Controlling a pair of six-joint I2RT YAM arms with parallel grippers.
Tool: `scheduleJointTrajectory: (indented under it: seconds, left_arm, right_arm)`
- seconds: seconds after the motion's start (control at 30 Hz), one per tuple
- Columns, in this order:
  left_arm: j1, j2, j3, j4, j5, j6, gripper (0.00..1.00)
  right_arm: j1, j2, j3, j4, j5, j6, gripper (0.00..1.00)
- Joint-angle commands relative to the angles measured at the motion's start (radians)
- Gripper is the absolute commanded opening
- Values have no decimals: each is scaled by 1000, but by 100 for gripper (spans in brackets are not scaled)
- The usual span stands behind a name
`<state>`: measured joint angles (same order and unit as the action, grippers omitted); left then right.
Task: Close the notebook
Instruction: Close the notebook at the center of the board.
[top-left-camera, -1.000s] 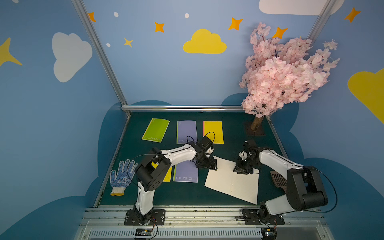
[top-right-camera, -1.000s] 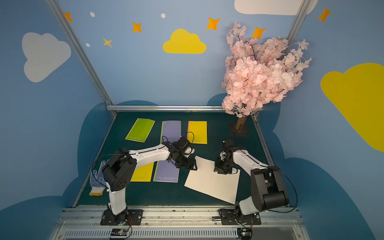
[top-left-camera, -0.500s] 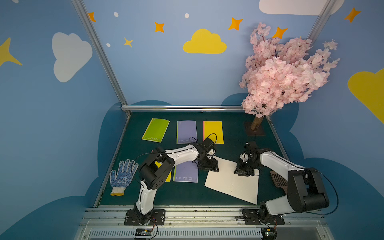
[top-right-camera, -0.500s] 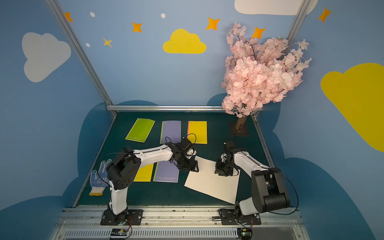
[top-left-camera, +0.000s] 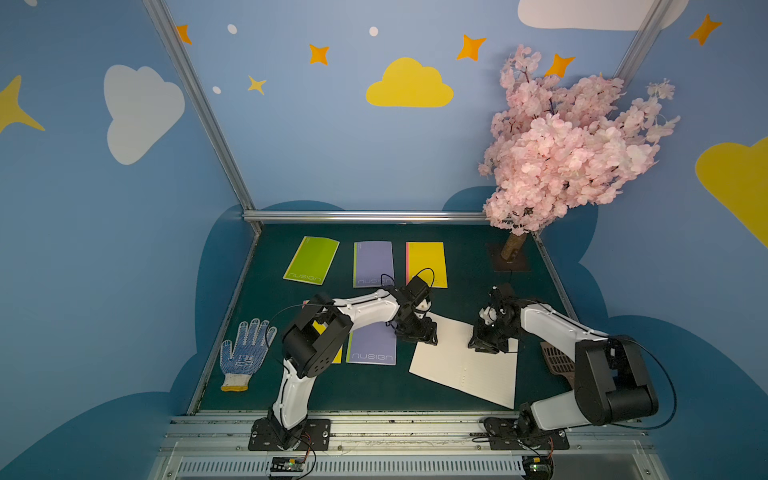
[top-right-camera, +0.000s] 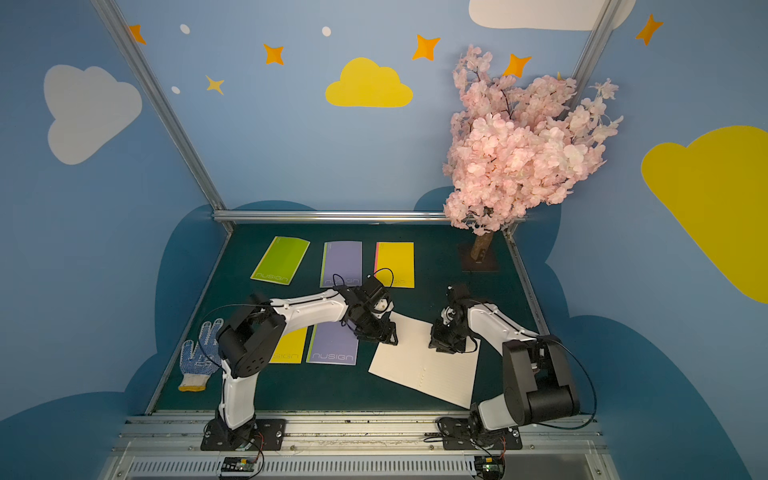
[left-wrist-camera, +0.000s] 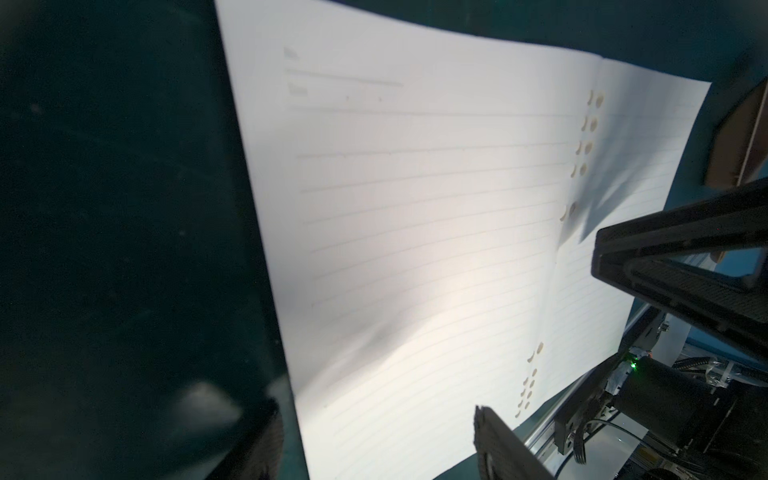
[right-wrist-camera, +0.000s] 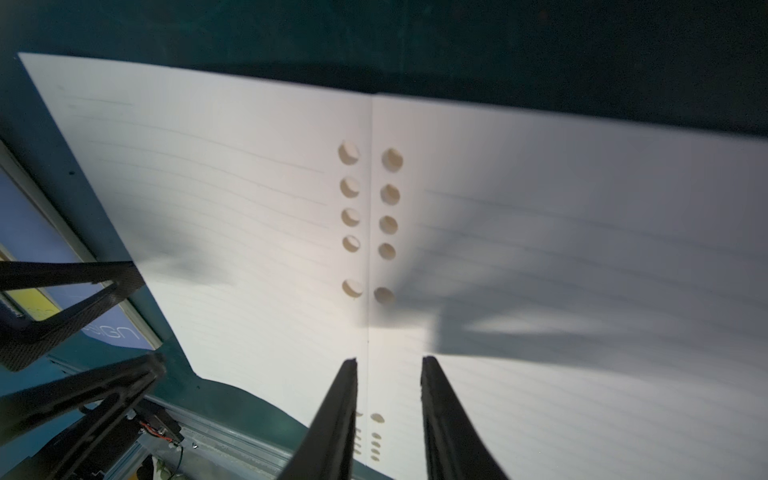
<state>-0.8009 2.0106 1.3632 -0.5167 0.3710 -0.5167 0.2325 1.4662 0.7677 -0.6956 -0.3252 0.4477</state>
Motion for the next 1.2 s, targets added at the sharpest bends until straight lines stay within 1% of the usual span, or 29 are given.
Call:
scheduleJointTrajectory:
  seconds: [0.0,0.47,0.8,0.97,1.17]
  left_arm:
    - [-4,19,19,-21,16,7,74]
    - [-3,12,14,16,56,3,71]
    - [23,-49,-35,73,63,-17,68]
    - [36,-72,-53,83,68,-21,65]
    - [51,-96,-78,111,83,-33,64]
  right_arm:
    - [-3,13,-16,10,-16,-6,30]
    - [23,59,-27,63,-48,9,30]
    - [64,108,-12,106,-67,26,29]
    - [75,138,2,125,-77,31,29]
    - [80,155,20,133,-80,29,29]
